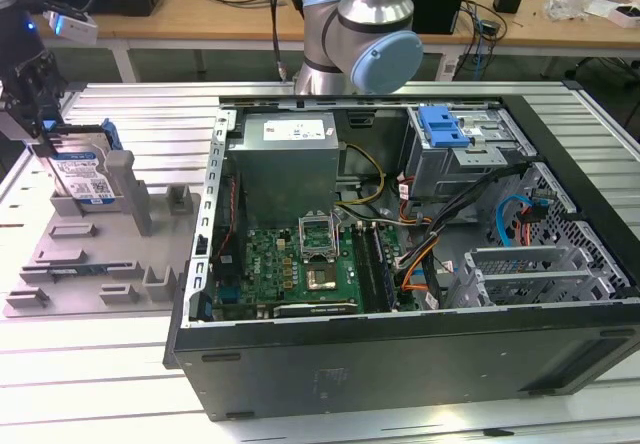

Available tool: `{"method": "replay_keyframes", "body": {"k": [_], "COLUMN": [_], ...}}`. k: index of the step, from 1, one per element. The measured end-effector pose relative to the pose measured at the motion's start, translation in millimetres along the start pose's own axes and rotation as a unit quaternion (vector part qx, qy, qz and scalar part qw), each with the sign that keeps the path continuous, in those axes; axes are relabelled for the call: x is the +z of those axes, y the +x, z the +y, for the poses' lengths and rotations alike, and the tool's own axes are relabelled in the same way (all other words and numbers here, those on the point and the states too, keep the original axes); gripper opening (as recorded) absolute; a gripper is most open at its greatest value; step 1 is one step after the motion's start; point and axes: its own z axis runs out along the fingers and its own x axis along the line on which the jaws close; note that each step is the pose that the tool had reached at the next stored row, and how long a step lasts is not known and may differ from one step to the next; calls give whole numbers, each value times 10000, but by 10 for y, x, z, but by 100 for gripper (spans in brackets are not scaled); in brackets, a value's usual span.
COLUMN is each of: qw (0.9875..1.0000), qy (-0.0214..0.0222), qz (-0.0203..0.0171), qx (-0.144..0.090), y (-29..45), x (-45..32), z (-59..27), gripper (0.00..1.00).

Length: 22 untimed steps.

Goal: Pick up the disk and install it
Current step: 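Pick up the disk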

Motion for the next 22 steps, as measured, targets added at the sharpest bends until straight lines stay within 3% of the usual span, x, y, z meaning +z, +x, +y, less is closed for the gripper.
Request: {"method": "replay_keyframes", "body": {"k": [22], "qw": [9999], "qy": [-2], "qz": [-2], "qx": [166], "y": [-1], "x": [17], "z": [-1], "gripper": [51]}}
